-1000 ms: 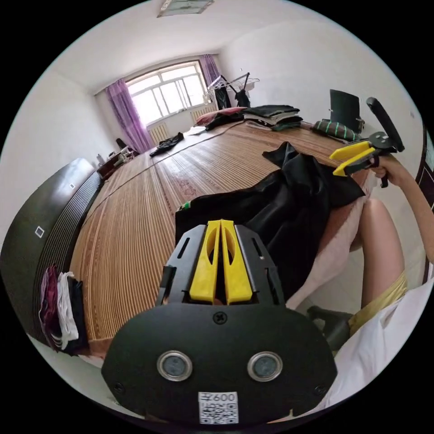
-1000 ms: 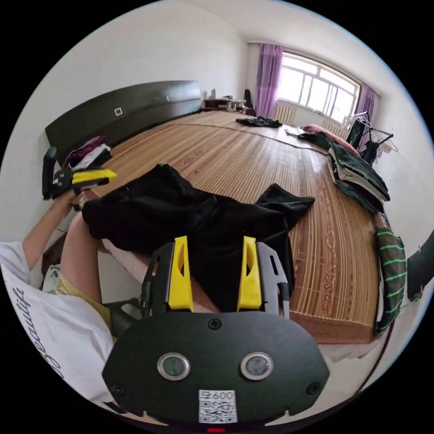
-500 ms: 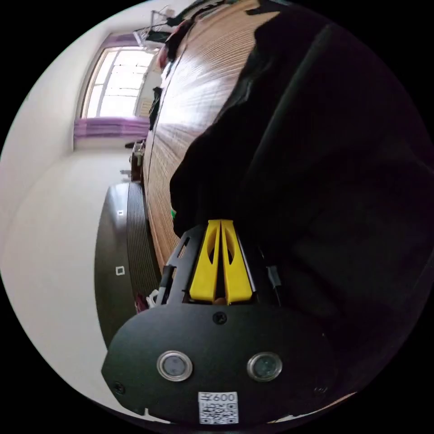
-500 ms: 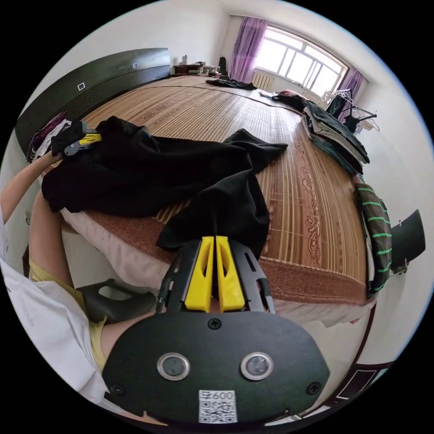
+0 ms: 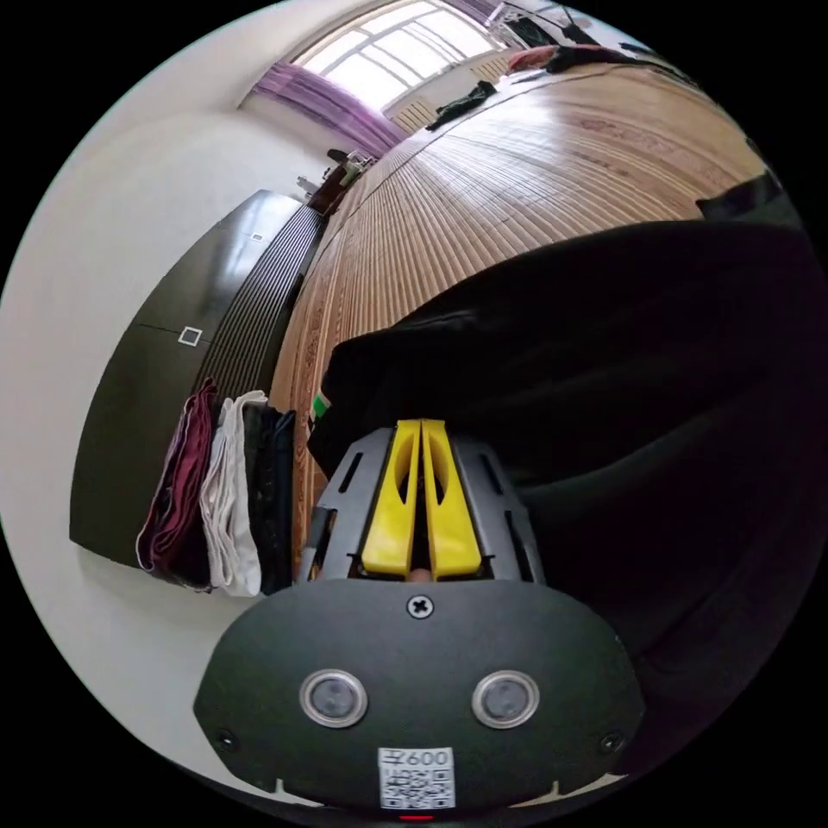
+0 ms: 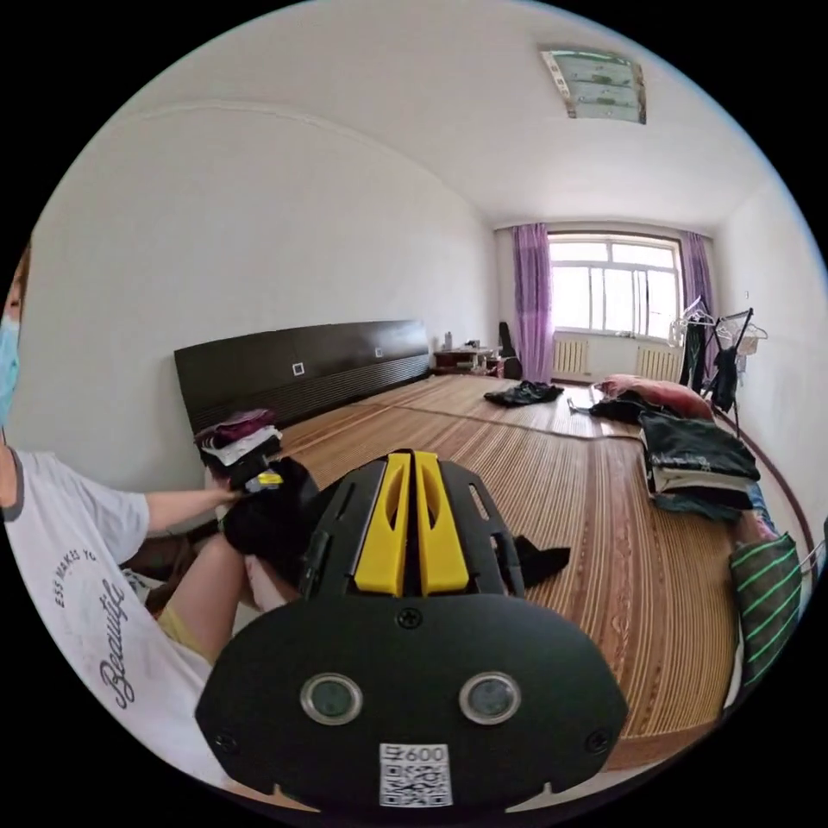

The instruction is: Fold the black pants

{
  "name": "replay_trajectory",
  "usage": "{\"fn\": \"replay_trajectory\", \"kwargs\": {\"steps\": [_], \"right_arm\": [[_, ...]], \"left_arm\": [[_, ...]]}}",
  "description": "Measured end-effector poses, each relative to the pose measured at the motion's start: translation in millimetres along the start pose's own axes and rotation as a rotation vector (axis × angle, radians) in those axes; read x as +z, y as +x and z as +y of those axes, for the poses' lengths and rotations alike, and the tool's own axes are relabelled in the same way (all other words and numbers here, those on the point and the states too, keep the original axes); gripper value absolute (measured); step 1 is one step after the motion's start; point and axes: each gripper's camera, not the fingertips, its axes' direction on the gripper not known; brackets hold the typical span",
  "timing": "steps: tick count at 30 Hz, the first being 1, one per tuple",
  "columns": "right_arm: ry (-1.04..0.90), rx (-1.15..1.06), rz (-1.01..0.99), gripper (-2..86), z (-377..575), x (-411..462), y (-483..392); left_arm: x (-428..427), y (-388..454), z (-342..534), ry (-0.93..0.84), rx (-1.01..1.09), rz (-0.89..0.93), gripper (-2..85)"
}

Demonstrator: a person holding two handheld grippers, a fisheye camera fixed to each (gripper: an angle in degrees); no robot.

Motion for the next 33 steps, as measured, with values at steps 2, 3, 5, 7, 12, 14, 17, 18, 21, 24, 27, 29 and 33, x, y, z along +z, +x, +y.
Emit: {"fn": "replay_trajectory", "kwargs": {"steps": [2, 3, 5, 7, 12, 14, 17, 18, 21, 24, 27, 29, 33], "right_arm": [[-0.055, 0.047, 0.156, -0.8, -25.4, 52.7, 25.3], [-0.145, 0.156, 0.295, -0.7, -33.3, 95.6, 53.8], [-0.346, 0.386, 0.505, -0.7, -25.8, 152.5, 102.9], [-0.447, 0.239, 0.569, -0.8, -2.5, 184.8, 103.3], [-0.541, 0.072, 0.479, -0.4, 55.6, 213.0, 77.3], [-0.593, 0.045, 0.408, 0.1, 74.7, 219.9, 76.2], [-0.679, 0.153, 0.303, 7.5, 93.6, 228.3, 92.6], [-0.717, 0.212, 0.259, 9.8, 98.0, 232.5, 101.8], [-0.746, 0.288, 0.232, 10.0, 103.2, 238.5, 114.7], [-0.735, 0.237, 0.29, 1.0, 97.1, 245.5, 108.1], [-0.755, 0.083, 0.33, -0.4, 89.7, 261.2, 83.7], [-0.782, 0.024, 0.34, -0.7, 84.8, 266.2, 70.7], [-0.785, -0.001, 0.337, -0.8, 73.3, 235.2, 58.5]], "left_arm": [[0.7, -6.7, 7.5, 0.028, -0.054, 0.031, 0.1], [0.9, -7.8, 10.2, 0.035, -0.059, 0.033, 0.1], [0.7, -6.5, 11.6, 0.032, -0.05, 0.014, 0.1], [0.6, -7.0, 14.5, 0.037, -0.047, -0.001, 0.1], [9.0, -23.6, 17.4, 0.043, -0.079, 0.042, 0.2], [14.5, -25.3, 13.1, 0.037, -0.05, 0.005, 0.3], [26.5, -30.8, 2.4, 0.012, -0.038, -0.057, 0.4], [30.8, -36.2, -2.5, 0.0, -0.043, -0.063, 0.5], [29.5, -61.3, -12.5, -0.069, -0.096, -0.036, 0.9], [-9.3, -73.7, -7.3, -0.019, -0.225, -0.044, 1.3], [-80.4, -35.0, 11.7, 0.232, -0.005, 0.031, 2.3], [-122.3, -1.7, 25.3, 0.336, 0.183, 0.135, 3.8], [-183.8, 52.0, 47.1, 0.492, 0.457, 0.466, 9.8]]}}
